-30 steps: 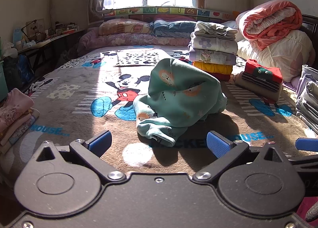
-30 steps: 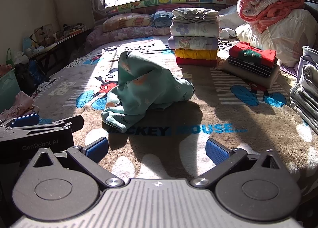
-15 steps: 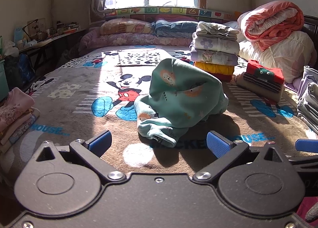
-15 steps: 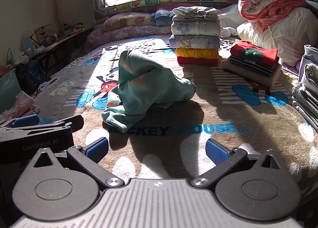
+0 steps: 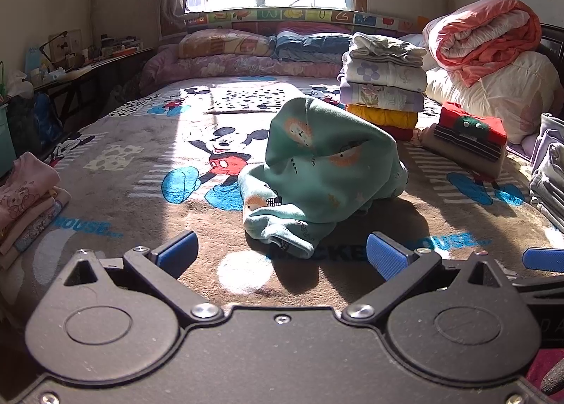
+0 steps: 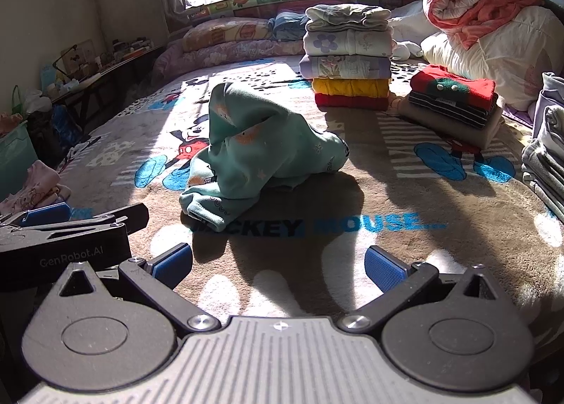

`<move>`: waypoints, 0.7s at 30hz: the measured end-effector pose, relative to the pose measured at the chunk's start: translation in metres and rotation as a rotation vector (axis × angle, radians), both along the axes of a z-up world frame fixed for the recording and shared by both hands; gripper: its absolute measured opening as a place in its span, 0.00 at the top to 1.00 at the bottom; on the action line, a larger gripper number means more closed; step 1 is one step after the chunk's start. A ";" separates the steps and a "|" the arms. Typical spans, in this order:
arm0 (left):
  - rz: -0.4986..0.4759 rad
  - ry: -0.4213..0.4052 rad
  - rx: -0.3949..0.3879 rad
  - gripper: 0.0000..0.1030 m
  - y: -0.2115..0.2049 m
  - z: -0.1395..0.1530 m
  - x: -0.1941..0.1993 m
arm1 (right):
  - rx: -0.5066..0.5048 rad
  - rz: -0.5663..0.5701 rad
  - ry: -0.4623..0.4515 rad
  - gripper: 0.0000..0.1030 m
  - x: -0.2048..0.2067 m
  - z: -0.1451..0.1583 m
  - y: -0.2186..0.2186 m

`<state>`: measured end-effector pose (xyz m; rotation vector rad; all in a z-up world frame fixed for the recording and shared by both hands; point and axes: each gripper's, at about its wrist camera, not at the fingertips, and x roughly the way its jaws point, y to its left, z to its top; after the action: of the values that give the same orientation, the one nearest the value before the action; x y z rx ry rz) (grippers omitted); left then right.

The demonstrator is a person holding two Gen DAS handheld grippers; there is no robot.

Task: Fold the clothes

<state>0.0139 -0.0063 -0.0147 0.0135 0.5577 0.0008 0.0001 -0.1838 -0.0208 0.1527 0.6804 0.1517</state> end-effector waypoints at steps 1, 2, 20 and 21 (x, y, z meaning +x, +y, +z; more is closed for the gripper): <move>0.000 0.000 0.000 0.00 0.000 0.000 0.000 | 0.001 0.000 0.001 0.00 0.000 0.000 0.000; 0.000 0.000 -0.001 0.00 0.000 -0.001 0.001 | 0.003 0.001 0.002 0.00 0.001 -0.001 0.000; -0.016 0.038 0.015 0.00 -0.001 -0.016 0.032 | 0.055 0.036 0.016 0.00 0.039 -0.020 -0.010; -0.018 0.041 0.018 0.00 -0.001 -0.018 0.035 | 0.060 0.036 0.013 0.00 0.042 -0.021 -0.013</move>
<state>0.0486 -0.0073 -0.0328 0.0359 0.5981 -0.0117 0.0420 -0.1963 -0.0418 0.1989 0.6923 0.2062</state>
